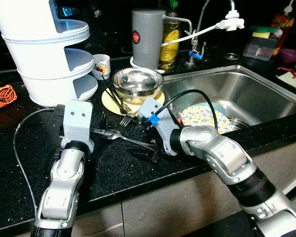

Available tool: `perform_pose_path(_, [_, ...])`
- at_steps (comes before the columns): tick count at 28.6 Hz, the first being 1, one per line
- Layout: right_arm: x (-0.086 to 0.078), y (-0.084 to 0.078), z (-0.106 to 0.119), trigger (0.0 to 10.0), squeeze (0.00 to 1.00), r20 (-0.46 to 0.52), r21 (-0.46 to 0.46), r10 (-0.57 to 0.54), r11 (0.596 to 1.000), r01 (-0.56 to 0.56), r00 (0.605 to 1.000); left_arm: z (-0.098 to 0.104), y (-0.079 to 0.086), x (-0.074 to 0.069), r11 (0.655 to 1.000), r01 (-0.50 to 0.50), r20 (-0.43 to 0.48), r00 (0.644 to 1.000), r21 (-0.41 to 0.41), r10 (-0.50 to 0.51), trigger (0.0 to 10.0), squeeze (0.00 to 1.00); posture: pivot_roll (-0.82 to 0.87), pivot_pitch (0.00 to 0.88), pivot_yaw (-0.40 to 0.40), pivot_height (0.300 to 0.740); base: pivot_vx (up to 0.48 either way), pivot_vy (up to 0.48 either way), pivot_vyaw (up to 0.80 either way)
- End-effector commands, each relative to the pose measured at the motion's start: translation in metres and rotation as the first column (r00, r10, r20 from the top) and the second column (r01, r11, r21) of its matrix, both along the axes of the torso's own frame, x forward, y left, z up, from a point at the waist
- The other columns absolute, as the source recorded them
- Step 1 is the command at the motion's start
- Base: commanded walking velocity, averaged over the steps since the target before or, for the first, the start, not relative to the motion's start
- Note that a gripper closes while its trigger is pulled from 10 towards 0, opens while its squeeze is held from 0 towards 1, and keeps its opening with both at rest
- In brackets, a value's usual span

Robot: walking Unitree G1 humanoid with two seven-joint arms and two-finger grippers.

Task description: Kitchen organization

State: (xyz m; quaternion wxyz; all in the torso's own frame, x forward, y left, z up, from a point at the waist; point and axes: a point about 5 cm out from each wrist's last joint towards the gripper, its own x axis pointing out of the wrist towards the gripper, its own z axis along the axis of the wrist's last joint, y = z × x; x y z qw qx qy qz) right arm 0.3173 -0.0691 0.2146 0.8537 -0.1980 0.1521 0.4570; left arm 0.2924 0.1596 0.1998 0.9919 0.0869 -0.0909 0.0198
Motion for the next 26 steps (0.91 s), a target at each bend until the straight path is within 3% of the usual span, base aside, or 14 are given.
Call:
perform_pose_path(1, [0.001,0.0,0.002,10.0,0.35,0.003,-0.008,-0.015,1.0,0.015,1.0,0.0,-0.001,0.0,1.0,0.006,0.001,1.0,-0.007,-0.006,10.0,0.0,0.05,0.0,-0.016,0.74,0.0,0.0,0.0])
perform_pose_path(2, [0.003,-0.001,0.002,10.0,0.0,-0.009,0.001,-0.039,0.999,0.039,0.999,0.0,-0.001,0.0,1.0,0.006,0.001,1.0,-0.008,-0.006,10.0,0.0,0.05,0.0,-0.017,0.74,0.0,0.0,0.0])
perform_pose_path(5, [0.006,0.0,0.001,10.0,0.0,-0.035,0.024,-0.066,0.997,0.067,0.997,0.0,-0.001,0.0,1.0,0.005,0.0,1.0,-0.009,-0.005,10.0,0.0,0.05,0.0,-0.017,0.74,0.0,0.0,0.0])
perform_pose_path(8, [0.008,-0.002,-0.006,10.0,0.0,-0.063,-0.039,-0.111,0.993,0.109,0.992,-0.001,-0.001,0.0,1.0,0.005,0.0,1.0,-0.009,-0.005,10.0,0.0,0.05,0.0,-0.017,0.74,0.0,0.0,0.0])
perform_pose_path(9, [0.004,-0.002,-0.013,8.3,0.0,-0.099,-0.097,-0.095,0.992,0.085,0.991,-0.001,-0.001,0.0,1.0,0.005,0.0,1.0,-0.008,-0.005,10.0,0.0,0.05,0.0,-0.017,0.74,0.0,0.0,0.0])
perform_pose_path(10, [0.004,-0.002,-0.013,8.3,0.0,-0.099,-0.097,-0.095,0.992,0.085,0.991,-0.001,-0.001,0.0,1.0,0.005,0.0,1.0,-0.008,-0.005,10.0,0.0,0.05,0.0,-0.017,0.74,0.0,0.0,0.0])
perform_pose_path(11, [0.003,-0.003,-0.016,1.8,0.0,-0.121,-0.107,-0.09,0.991,0.077,0.988,-0.001,-0.001,0.0,1.0,0.005,0.0,1.0,-0.008,-0.005,10.0,0.0,0.05,0.0,-0.018,0.74,0.0,0.0,0.0])
perform_pose_path(12, [0.002,-0.003,-0.018,1.8,0.0,-0.136,-0.113,-0.089,0.991,0.074,0.987,-0.001,-0.001,0.0,1.0,0.006,0.0,1.0,-0.009,-0.006,10.0,0.0,0.05,0.0,-0.018,0.74,0.0,0.0,0.0])
perform_pose_path(13, [0.001,-0.003,-0.02,0.0,0.0,-0.153,-0.119,-0.094,0.99,0.076,0.984,-0.001,-0.001,0.0,1.0,0.006,0.0,1.0,-0.009,-0.006,10.0,0.0,0.05,0.0,-0.018,0.74,0.0,0.0,0.0])
perform_pose_path(26, [-0.002,-0.009,-0.028,0.0,0.0,-0.178,-0.189,-0.107,0.979,0.073,0.978,0.0,-0.001,-0.001,1.0,0.005,-0.001,1.0,-0.009,-0.005,10.0,0.0,0.05,0.0,-0.02,0.74,0.0,0.0,0.0])
